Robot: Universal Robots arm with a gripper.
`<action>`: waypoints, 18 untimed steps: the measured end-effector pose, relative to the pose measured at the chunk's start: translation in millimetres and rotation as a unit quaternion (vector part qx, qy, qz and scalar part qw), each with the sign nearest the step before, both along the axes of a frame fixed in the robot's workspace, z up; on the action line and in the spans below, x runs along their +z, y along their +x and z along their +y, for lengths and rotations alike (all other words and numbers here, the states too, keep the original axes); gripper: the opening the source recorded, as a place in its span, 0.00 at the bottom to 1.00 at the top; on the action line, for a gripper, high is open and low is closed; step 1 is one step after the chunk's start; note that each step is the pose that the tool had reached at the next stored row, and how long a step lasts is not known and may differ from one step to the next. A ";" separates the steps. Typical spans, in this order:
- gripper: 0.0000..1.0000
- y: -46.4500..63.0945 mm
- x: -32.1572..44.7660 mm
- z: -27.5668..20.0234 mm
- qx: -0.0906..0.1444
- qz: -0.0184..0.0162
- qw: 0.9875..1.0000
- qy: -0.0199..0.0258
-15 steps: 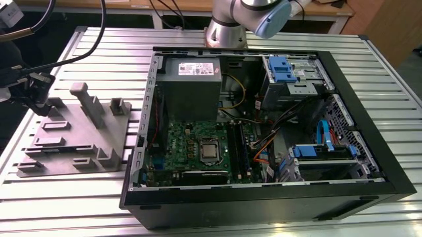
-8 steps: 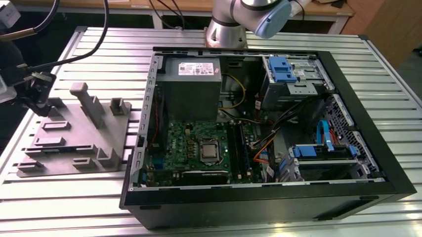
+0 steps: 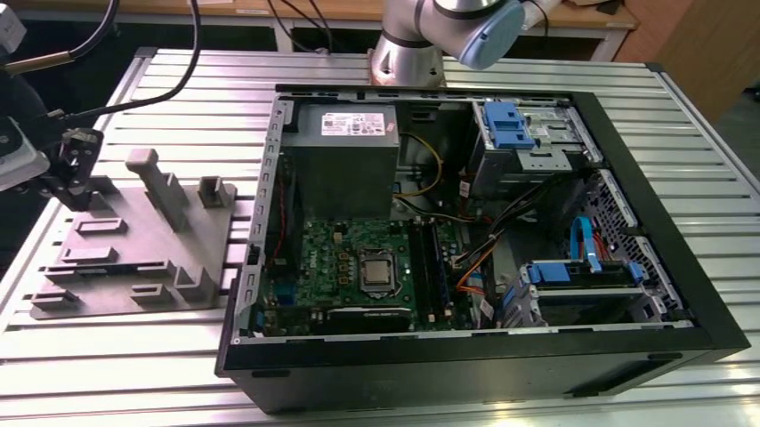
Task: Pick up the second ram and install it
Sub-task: 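Pick up the second ram and move it above second insertion slot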
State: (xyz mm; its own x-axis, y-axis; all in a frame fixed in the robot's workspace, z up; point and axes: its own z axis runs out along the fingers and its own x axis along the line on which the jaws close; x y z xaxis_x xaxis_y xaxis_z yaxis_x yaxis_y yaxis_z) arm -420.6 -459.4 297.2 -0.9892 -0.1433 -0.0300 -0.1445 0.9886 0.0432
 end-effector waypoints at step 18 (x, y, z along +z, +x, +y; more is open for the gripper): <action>0.10 0.0 -6.0 0.0 0.162 0.000 0.987 0.000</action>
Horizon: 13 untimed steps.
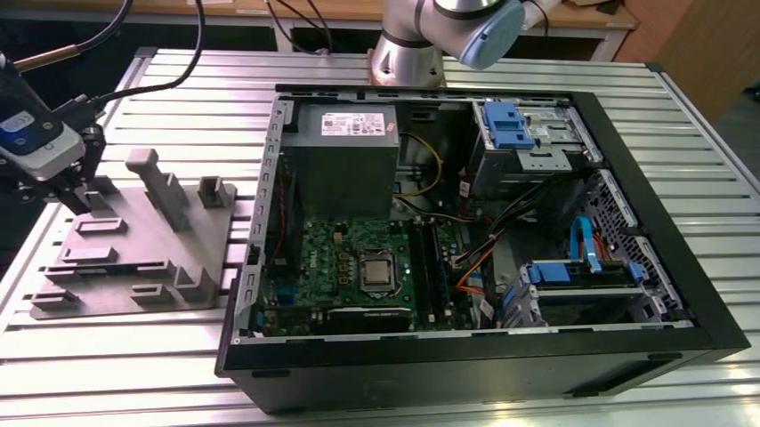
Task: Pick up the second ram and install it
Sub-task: 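Pick up the second ram and move it above second insertion slot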
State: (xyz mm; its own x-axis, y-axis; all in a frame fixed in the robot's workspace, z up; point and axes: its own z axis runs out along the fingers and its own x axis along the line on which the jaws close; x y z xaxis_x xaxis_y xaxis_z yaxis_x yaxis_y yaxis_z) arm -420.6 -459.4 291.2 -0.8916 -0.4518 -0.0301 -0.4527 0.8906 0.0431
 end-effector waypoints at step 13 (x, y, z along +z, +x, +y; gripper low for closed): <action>0.10 0.0 -1.5 0.0 0.118 0.000 0.993 0.000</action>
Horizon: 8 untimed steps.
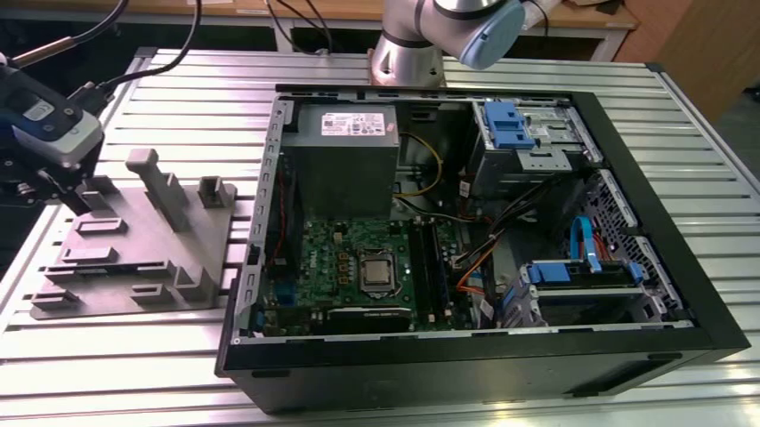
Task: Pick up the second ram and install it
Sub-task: 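Pick up the second ram and move it above second insertion slot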
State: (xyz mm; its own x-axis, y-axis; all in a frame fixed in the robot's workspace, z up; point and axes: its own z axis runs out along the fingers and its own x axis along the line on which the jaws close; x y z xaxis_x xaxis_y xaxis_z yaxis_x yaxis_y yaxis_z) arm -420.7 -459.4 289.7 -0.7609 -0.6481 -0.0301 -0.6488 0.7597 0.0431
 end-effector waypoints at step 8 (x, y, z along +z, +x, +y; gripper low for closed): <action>0.10 0.0 -1.1 0.0 0.072 0.000 0.997 0.000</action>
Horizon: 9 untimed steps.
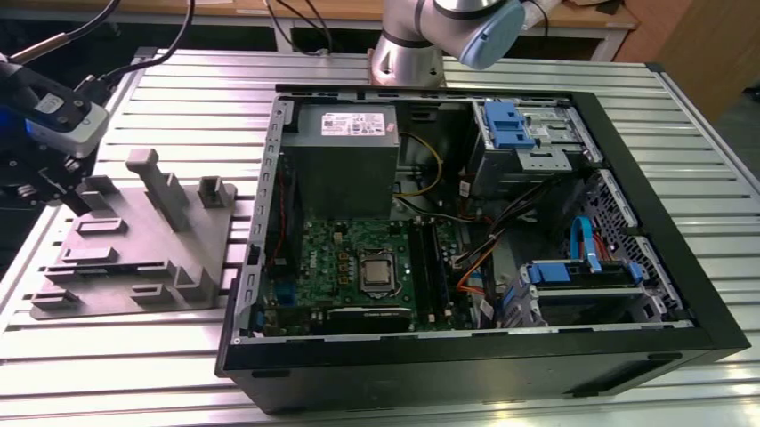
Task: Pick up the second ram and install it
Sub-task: 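Pick up the second ram and move it above second insertion slot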
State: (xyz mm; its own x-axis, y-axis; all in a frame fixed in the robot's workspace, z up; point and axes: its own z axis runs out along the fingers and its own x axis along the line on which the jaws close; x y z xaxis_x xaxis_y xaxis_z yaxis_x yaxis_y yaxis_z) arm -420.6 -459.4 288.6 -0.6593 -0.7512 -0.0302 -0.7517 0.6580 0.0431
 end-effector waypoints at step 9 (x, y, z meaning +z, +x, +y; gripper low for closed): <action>0.10 0.0 -1.6 0.0 0.082 0.000 0.997 0.000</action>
State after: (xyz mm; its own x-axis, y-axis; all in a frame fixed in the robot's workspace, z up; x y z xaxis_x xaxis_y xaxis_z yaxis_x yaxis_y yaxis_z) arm -420.6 -459.4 287.0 -0.5273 -0.8491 -0.0302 -0.8494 0.5259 0.0430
